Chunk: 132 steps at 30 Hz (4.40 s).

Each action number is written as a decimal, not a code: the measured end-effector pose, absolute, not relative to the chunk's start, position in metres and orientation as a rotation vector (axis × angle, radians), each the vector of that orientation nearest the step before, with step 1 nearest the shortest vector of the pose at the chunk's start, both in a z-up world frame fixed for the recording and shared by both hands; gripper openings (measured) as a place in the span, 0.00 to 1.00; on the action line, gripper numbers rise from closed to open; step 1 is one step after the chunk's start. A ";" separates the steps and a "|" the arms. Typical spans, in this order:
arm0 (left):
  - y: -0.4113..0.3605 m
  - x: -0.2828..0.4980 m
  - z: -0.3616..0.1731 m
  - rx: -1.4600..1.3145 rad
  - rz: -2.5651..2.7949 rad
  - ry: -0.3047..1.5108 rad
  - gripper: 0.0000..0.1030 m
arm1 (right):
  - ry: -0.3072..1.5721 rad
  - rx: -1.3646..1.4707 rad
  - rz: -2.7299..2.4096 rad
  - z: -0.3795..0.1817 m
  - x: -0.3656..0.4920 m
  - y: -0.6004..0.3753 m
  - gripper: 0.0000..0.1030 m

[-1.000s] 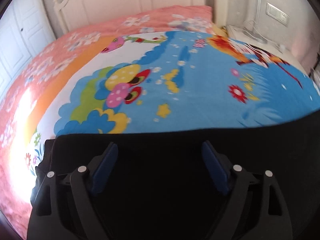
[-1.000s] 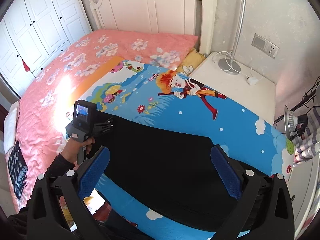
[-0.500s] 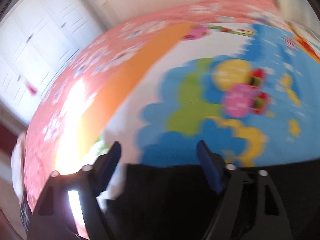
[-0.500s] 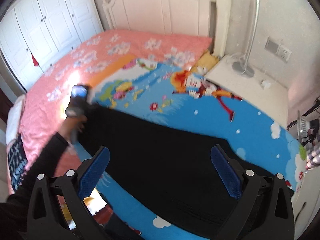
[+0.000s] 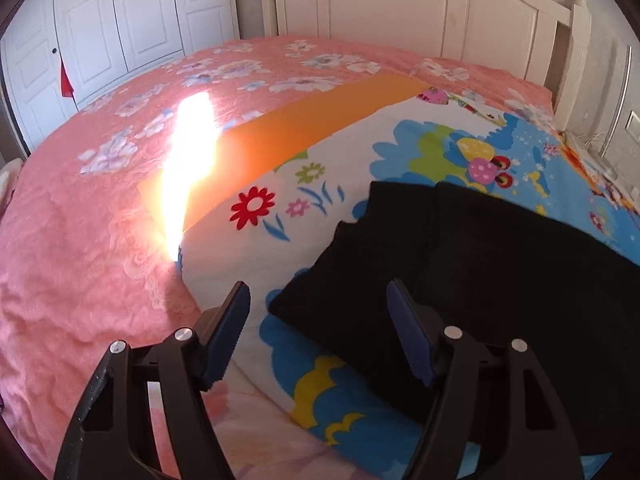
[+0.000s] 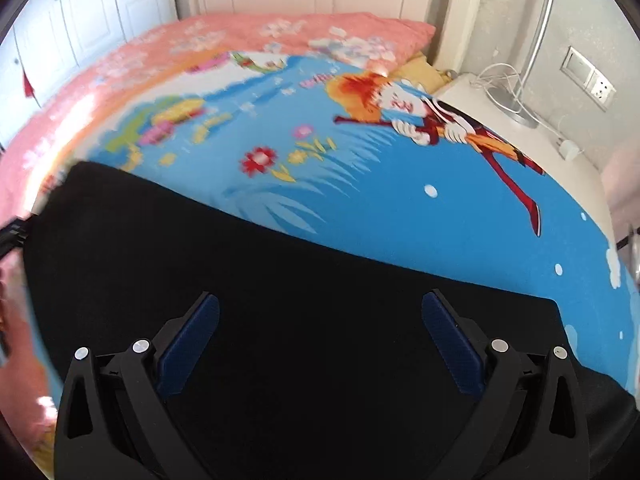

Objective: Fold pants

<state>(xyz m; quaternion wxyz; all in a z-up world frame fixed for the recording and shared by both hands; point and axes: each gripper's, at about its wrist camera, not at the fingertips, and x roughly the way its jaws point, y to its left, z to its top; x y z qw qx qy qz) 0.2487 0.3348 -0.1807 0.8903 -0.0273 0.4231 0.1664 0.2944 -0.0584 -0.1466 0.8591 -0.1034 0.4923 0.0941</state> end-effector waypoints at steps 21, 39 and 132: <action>0.345 0.243 -0.172 -0.448 0.160 0.910 0.23 | 0.965 -0.181 0.180 -0.158 0.291 -0.064 0.96; 0.424 0.214 -0.234 -1.214 -0.066 0.769 0.45 | 0.954 -0.190 0.172 -0.158 0.290 -0.064 0.96; -0.013 0.084 -0.121 0.255 -0.389 0.558 0.43 | 1.129 0.693 0.464 -0.161 0.232 -0.239 0.19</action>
